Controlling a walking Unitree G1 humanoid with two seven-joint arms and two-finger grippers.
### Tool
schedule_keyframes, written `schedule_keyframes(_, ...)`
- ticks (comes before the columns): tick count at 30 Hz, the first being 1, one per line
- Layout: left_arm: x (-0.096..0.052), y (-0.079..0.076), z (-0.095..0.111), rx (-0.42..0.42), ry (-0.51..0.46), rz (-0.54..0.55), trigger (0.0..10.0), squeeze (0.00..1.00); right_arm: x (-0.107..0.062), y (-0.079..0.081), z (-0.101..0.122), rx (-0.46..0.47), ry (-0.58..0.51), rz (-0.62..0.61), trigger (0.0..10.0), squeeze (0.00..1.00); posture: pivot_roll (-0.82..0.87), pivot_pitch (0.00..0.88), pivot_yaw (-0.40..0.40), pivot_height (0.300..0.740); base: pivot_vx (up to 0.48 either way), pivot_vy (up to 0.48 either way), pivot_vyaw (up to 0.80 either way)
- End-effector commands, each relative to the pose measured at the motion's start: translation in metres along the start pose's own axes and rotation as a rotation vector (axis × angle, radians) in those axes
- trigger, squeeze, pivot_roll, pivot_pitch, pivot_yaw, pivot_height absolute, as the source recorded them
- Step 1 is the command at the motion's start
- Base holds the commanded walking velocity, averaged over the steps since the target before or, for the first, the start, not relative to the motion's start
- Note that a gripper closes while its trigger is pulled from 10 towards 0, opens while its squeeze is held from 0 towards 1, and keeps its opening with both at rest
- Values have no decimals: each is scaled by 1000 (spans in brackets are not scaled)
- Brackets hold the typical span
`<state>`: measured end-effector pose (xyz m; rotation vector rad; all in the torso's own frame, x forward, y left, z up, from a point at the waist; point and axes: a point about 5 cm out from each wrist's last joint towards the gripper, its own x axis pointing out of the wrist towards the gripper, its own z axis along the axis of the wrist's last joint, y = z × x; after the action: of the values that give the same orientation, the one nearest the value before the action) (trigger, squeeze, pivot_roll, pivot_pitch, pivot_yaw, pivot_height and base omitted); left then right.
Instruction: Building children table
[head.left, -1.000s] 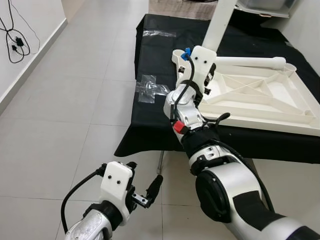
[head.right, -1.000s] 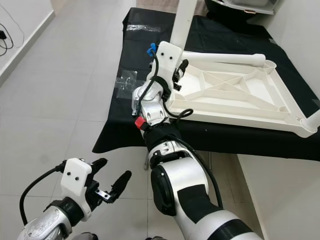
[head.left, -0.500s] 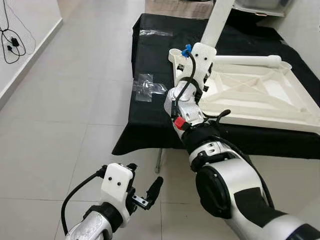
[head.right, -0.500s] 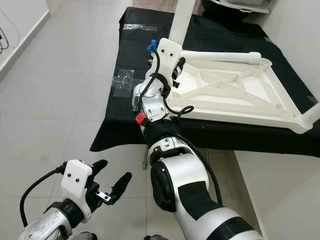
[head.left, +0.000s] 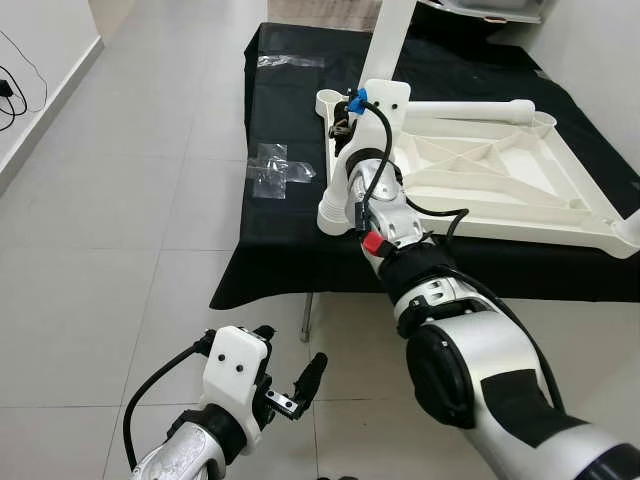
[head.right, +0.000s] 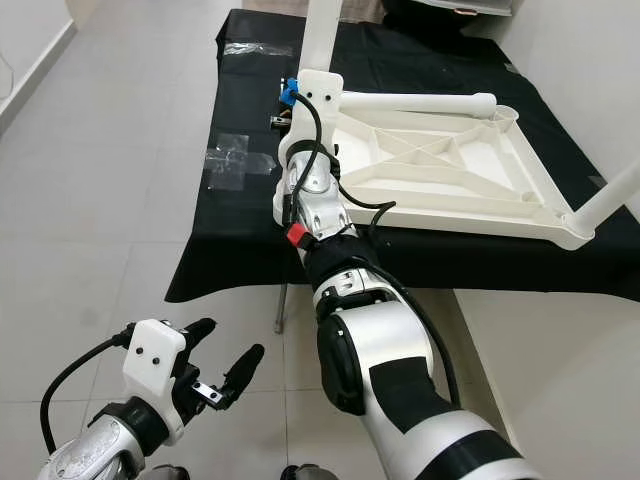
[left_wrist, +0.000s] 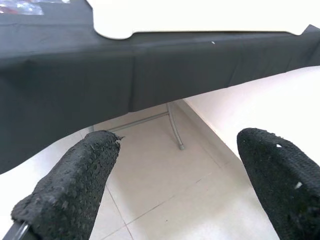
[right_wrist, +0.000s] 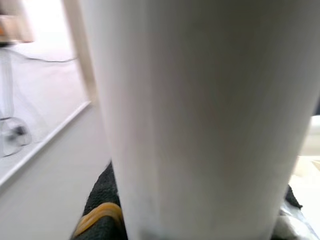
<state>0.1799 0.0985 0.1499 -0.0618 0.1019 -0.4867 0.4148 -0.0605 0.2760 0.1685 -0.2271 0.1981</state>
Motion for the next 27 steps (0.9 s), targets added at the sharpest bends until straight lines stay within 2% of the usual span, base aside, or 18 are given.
schedule_keyframes(1,-1,-2,-4,-7,14,-9,10000,0,-4,11,-15,129,55,111,10000,0,145,153,-129,740,0,0,0)
schedule_keyframes(5,-1,-2,-4,-5,13,-10,10000,0,-1,17,1,79,-14,252,10000,0,148,153,-129,740,0,0,0)
schedule_keyframes(9,-1,-2,-4,-3,14,-9,10000,0,1,18,8,54,-36,315,10000,0,151,155,-132,740,0,0,0)
schedule_keyframes(10,-1,-2,-4,-2,14,-8,10000,0,1,20,15,62,-49,404,10000,0,151,155,-132,740,0,0,0)
schedule_keyframes(13,-1,-2,-3,-1,13,-7,10000,0,2,19,21,30,-73,440,10000,0,146,158,-132,740,0,0,0)
schedule_keyframes(16,-1,-2,-3,0,12,-6,10000,0,3,15,25,42,-77,431,10000,0,146,158,-132,740,0,0,0)
schedule_keyframes(18,1,2,0,33,3,26,10000,0,4,12,29,55,-84,422,10000,0,143,155,-133,740,0,0,0)
schedule_keyframes(20,8,19,7,162,-3,143,10000,0,6,2,32,135,-71,386,10000,0,148,152,-138,740,0,0,0)
schedule_keyframes(21,12,28,14,177,-21,199,10000,82,5,-1,31,182,-70,384,10000,0,147,147,-136,740,0,0,0)
schedule_keyframes(22,16,35,20,187,-32,232,10000,1000,4,-3,30,218,-68,391,10000,0,147,147,-136,740,0,0,0)
schedule_keyframes(24,20,39,26,187,-58,223,10000,1000,2,-4,29,250,-73,402,10000,0,144,144,-135,740,0,0,0)
schedule_keyframes(26,32,47,36,250,-87,228,10000,1000,-2,-2,25,289,-76,435,10000,0,146,136,-132,740,0,0,0)
schedule_keyframes(27,32,47,36,250,-87,228,10000,1000,-2,-2,25,289,-76,435,10000,0,146,136,-132,740,0,0,0)
